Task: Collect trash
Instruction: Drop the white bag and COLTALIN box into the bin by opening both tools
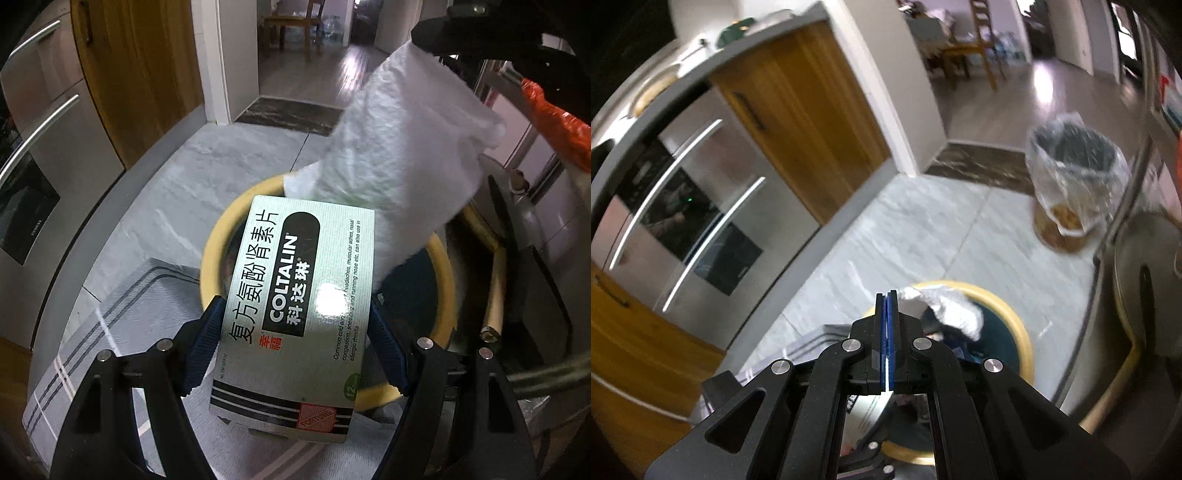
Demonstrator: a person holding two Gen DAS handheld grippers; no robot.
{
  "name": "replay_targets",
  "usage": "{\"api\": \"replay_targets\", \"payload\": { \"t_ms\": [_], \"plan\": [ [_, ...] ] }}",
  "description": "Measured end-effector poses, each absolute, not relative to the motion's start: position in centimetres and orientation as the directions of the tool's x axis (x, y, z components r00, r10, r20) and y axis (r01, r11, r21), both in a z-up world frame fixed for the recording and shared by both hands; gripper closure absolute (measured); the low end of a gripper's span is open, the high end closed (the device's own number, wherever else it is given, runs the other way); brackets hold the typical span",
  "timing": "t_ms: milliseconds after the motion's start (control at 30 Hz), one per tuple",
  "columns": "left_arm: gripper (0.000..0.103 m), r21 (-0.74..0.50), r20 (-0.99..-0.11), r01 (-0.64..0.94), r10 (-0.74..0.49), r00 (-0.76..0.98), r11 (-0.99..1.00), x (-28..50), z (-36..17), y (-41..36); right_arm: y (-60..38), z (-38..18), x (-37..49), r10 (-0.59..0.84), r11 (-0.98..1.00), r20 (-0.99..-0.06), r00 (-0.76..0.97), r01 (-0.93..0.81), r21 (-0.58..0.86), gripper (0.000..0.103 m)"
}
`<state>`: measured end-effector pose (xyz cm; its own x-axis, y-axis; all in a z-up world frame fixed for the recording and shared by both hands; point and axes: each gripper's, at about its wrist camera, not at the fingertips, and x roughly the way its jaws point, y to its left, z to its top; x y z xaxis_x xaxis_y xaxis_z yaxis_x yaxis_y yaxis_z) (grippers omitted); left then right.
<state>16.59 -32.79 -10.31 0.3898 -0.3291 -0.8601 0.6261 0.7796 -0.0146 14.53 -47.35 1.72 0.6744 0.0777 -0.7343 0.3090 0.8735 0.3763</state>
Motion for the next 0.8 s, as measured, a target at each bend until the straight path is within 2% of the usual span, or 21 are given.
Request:
{"api": "replay_targets", "payload": {
  "t_ms": [400,567,800],
  "plan": [
    [0.027,0.046,-0.860,0.637,-0.294,0.418,0.769,16.3,-11.1,-34.0,-47.6,-0.2,15.1,0.061,0.854,-0.785,0.617,0.375,0.362,0.101],
    [0.014,0.041,-0.844,0.622,-0.306,0.440,0.782,16.6,-10.3,-33.2,-48.4,-0.8,15.0,0.075,0.827,-0.790,0.609,0.404,0.390,0.101],
    [0.012,0.040,-0.833,0.598,-0.304,0.462,0.801,16.2,-8.5,-30.7,-48.4,-1.6,15.5,0.079,0.831,-0.810,0.581,0.411,0.375,0.101]
  ]
}}
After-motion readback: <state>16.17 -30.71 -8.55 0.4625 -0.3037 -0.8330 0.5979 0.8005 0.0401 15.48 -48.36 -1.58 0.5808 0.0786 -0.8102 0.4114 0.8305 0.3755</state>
